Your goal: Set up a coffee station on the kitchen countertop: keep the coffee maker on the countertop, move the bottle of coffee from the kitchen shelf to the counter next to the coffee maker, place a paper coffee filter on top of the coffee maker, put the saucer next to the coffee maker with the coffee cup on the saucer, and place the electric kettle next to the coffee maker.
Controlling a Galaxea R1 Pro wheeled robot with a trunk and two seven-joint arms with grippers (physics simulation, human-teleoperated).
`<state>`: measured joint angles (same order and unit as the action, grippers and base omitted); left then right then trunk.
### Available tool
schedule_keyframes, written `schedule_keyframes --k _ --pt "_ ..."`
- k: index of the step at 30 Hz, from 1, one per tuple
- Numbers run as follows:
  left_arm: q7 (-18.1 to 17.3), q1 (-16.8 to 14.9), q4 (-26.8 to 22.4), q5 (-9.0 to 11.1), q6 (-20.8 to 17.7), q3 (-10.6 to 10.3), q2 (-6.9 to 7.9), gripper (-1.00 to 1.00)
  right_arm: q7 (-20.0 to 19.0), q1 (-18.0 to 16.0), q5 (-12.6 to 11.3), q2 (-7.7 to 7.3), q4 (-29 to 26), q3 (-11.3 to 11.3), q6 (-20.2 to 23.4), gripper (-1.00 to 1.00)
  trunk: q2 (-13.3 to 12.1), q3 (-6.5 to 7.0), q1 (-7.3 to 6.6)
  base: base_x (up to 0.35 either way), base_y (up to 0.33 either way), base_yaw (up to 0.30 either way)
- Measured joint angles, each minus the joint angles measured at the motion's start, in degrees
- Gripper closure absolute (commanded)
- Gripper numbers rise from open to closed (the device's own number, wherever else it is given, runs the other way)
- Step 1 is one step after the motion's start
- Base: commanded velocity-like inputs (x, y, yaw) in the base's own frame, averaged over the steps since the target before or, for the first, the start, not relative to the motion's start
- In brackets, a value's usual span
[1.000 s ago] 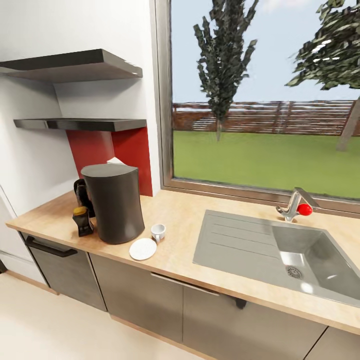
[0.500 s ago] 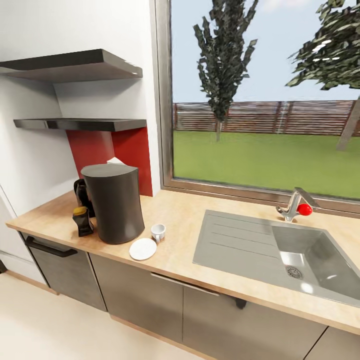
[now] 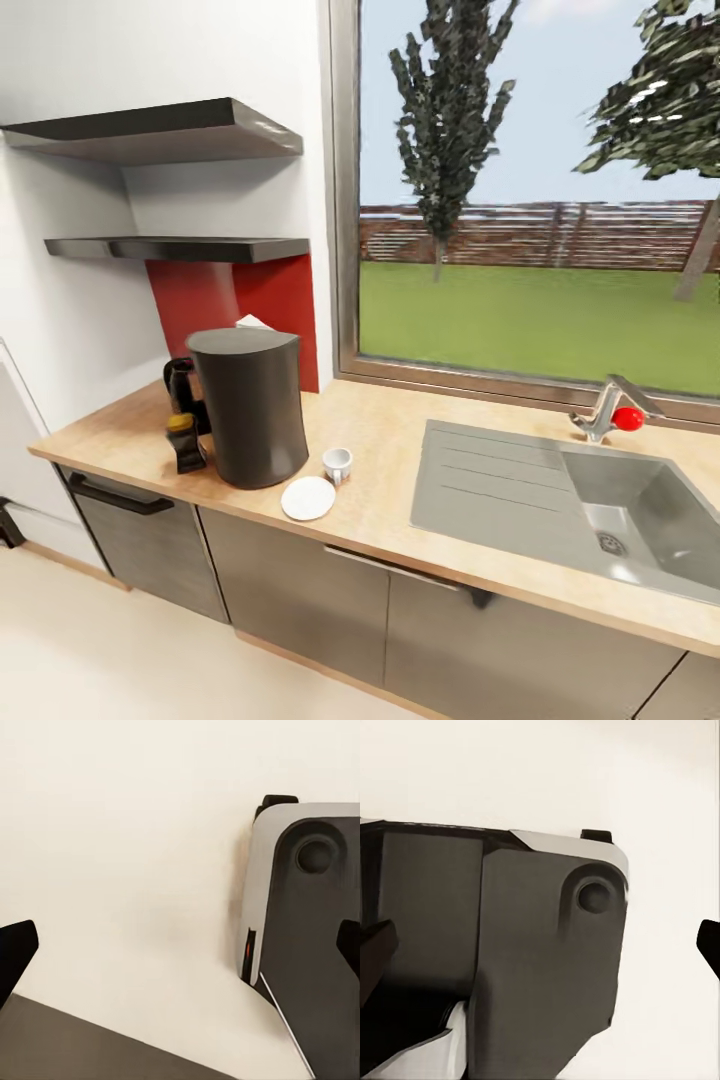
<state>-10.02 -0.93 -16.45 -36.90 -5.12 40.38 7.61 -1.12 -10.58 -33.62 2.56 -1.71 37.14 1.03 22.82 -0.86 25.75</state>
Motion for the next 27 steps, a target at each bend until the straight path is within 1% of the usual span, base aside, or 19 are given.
schedule_keyframes --k 3,7,27 --pt "0.0 0.0 0.0 0.0 0.1 0.2 0.52 -1.00 0.0 0.0 0.1 -1.17 0.1 0.0 0.0 -1.00 0.0 0.00 0.00 0.000 0.304 -0.169" --pt "0.0 0.0 0.0 0.1 0.3 0.3 0.71 -1.00 -0.1 0.0 0.1 -1.68 0.2 0.0 0.1 -1.00 0.0 0.00 0.00 0.000 0.306 -0.237" --pt "0.1 0.0 0.0 0.2 0.3 0.6 0.69 -1.00 -0.3 0.0 -0.2 -1.78 0.0 -0.1 0.2 -1.00 0.0 0.00 0.00 0.000 0.332 -0.265"
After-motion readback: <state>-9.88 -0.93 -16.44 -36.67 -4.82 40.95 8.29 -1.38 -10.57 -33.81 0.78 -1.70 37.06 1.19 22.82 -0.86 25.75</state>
